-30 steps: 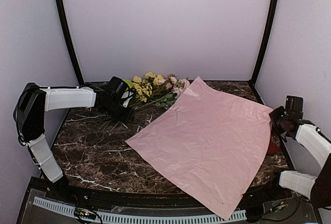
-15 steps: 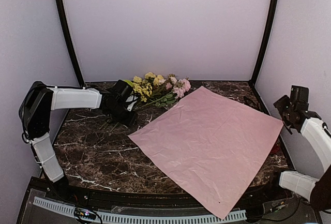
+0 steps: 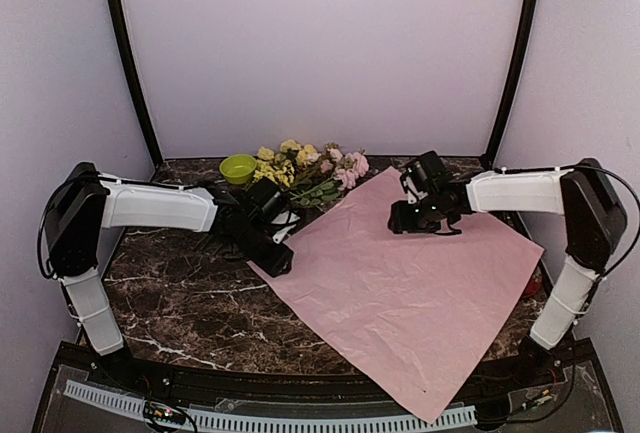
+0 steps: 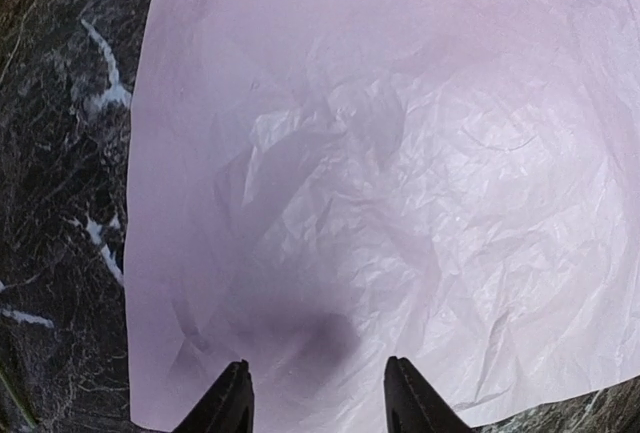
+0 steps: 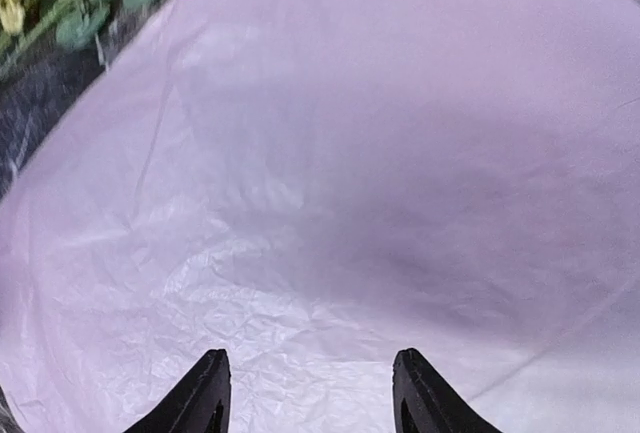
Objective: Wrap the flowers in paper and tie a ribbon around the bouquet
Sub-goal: Move the flattened wrapping paper to the center of the board, then pick up the fake flower from the center of the board.
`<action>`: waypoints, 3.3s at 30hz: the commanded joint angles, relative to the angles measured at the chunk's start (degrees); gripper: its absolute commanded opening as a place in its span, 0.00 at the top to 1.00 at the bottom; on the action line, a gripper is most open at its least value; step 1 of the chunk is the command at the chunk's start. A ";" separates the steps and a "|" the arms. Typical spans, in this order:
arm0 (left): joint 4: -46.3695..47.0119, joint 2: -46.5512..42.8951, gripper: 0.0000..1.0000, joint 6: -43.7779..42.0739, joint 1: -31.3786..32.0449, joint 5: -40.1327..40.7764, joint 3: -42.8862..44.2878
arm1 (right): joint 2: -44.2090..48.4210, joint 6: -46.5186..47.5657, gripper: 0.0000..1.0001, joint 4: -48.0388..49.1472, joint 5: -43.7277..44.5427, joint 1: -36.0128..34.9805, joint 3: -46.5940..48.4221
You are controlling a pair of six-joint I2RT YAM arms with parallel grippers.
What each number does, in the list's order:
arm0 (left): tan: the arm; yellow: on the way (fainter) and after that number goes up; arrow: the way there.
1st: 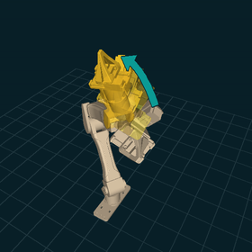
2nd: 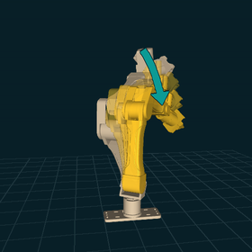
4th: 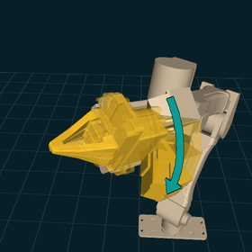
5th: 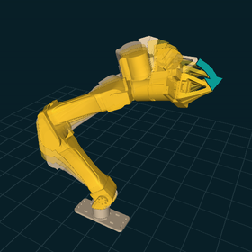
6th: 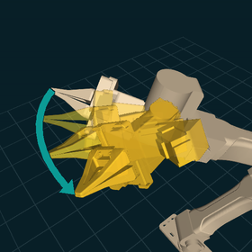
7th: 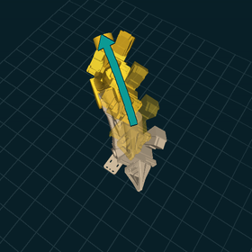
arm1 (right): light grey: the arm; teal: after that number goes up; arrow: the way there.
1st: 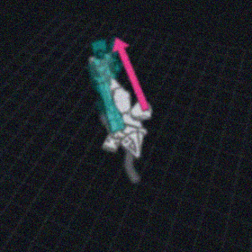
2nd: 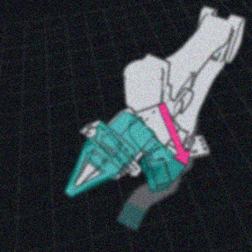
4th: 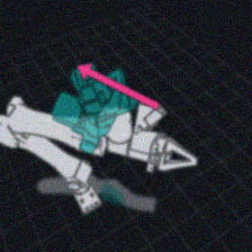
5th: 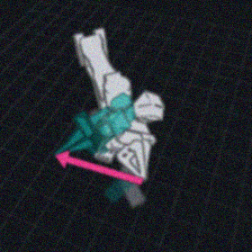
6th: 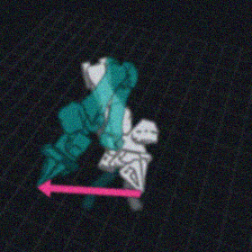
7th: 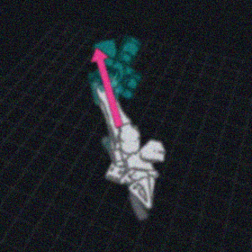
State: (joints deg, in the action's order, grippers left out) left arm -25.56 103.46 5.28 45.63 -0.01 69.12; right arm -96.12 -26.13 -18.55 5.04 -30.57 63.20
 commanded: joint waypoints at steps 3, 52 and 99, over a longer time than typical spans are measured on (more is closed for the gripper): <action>-0.88 3.82 0.54 0.25 -0.70 1.59 -3.24 | -11.20 0.48 0.45 -1.41 -6.32 -3.49 4.23; -1.57 19.68 0.80 -7.35 -28.51 4.27 25.09 | 2.95 -0.85 0.39 6.69 -2.20 -6.48 -0.55; 33.65 -25.20 1.00 -4.96 -17.58 -12.03 -4.11 | 9.41 5.46 0.37 13.66 -15.32 -10.06 4.23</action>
State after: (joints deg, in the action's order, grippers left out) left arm -6.28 86.87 -6.04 23.11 4.32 72.47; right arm -92.60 -24.51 -13.10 -1.34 -37.58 64.14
